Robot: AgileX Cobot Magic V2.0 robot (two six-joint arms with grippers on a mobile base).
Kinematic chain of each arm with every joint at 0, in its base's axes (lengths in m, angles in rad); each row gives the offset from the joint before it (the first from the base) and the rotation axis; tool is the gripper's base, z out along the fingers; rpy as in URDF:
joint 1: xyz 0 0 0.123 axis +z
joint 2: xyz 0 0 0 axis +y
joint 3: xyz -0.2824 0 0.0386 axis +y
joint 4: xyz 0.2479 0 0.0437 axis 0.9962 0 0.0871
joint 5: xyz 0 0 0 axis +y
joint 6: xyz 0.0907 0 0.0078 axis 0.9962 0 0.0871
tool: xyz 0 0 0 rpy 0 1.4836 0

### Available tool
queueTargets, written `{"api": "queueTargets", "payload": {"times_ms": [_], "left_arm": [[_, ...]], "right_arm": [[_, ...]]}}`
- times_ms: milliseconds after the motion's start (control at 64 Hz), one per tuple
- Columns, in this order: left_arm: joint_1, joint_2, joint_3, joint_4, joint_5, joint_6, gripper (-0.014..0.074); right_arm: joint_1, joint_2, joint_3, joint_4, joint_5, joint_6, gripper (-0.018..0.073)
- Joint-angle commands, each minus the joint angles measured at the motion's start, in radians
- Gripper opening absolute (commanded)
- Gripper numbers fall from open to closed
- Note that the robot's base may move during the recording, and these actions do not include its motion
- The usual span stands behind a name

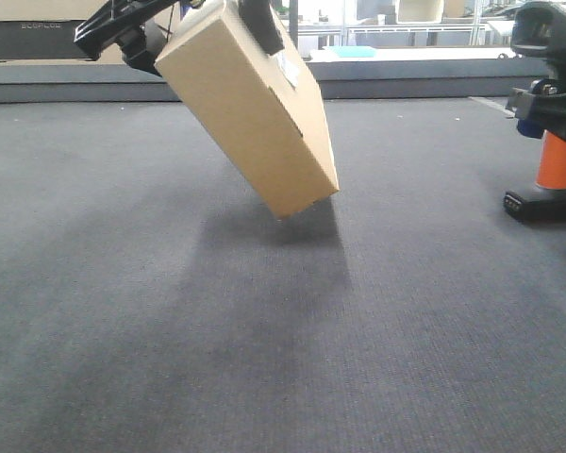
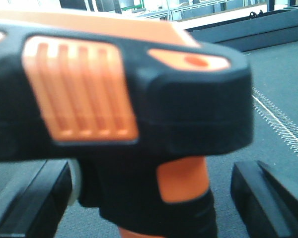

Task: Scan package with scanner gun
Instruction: 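Grasp the orange-and-black scanner gun with the right gripper and lift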

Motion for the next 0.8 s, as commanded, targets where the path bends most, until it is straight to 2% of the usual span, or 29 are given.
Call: {"api": "queueTargets", "payload": {"times_ms": [0, 94, 172, 391, 594, 719, 782], "left_arm": [[-0.001, -0.005, -0.009, -0.009, -0.03, 0.007, -0.0111], [-0.001, -0.005, -0.009, -0.009, -0.034, 0.007, -0.0111], [-0.001, -0.005, -0.009, -0.009, -0.034, 0.007, -0.0111], [-0.001, -0.005, -0.009, -0.009, -0.038, 0.007, -0.0111], [-0.001, -0.005, -0.009, -0.009, -0.038, 0.007, -0.0111], [-0.001, -0.005, -0.009, -0.009, -0.038, 0.007, -0.0111], [-0.001, -0.005, -0.009, -0.009, -0.038, 0.007, -0.0111]], "right_arm": [[-0.005, 0.001, -0.005, 0.003, -0.024, -0.001, 0.0559], [-0.005, 0.001, -0.005, 0.003, -0.024, -0.001, 0.0548], [-0.005, 0.001, -0.005, 0.003, -0.024, -0.001, 0.0482], [-0.005, 0.001, -0.005, 0.003, -0.024, -0.001, 0.0114], [-0.005, 0.001, -0.005, 0.003, -0.024, -0.014, -0.015], [-0.005, 0.001, -0.005, 0.003, -0.024, -0.074, -0.0168], [-0.001, -0.011, -0.005, 0.003, -0.024, -0.151, -0.0168]]}}
